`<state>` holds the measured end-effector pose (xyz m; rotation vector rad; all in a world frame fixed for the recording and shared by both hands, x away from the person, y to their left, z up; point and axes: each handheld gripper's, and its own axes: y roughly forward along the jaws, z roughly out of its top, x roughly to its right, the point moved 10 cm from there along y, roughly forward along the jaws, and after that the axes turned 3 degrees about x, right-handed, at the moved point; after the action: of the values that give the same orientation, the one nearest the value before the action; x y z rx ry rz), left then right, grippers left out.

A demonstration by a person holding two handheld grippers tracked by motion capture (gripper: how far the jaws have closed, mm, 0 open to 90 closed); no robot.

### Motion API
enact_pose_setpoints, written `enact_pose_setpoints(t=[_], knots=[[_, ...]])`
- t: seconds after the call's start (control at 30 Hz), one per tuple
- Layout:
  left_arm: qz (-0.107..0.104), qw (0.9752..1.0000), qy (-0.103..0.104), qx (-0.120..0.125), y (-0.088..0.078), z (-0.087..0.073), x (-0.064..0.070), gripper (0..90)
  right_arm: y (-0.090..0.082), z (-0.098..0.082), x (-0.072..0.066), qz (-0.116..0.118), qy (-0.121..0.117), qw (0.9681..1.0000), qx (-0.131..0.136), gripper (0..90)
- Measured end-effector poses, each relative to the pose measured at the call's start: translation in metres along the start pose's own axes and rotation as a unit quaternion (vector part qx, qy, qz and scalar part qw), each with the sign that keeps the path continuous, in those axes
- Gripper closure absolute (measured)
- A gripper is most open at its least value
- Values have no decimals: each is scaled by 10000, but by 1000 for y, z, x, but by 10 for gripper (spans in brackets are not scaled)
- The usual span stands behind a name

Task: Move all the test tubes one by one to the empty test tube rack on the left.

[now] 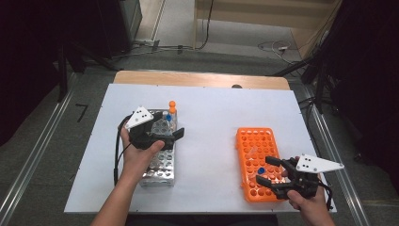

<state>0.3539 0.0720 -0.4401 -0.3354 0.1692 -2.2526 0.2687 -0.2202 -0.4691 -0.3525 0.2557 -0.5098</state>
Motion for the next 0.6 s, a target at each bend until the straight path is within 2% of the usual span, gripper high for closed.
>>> enact_pose_setpoints(t=[0.17, 0.43, 0.5, 0.6], knots=[[-62, 10000, 24, -49, 1, -2, 6, 0, 5, -7, -2, 13, -14, 9999, -121, 296], [-78, 9999, 66, -100, 2, -4, 11, 0, 13, -21, -1, -141, -225, 9987, -436, 430], [-85, 9999, 66, -106, 2, -4, 11, 0, 15, -24, -1, -117, -204, 9986, -481, 475], [-94, 9999, 79, -107, 3, -4, 12, 0, 17, -30, 3, -214, -202, 9978, -600, 523]])
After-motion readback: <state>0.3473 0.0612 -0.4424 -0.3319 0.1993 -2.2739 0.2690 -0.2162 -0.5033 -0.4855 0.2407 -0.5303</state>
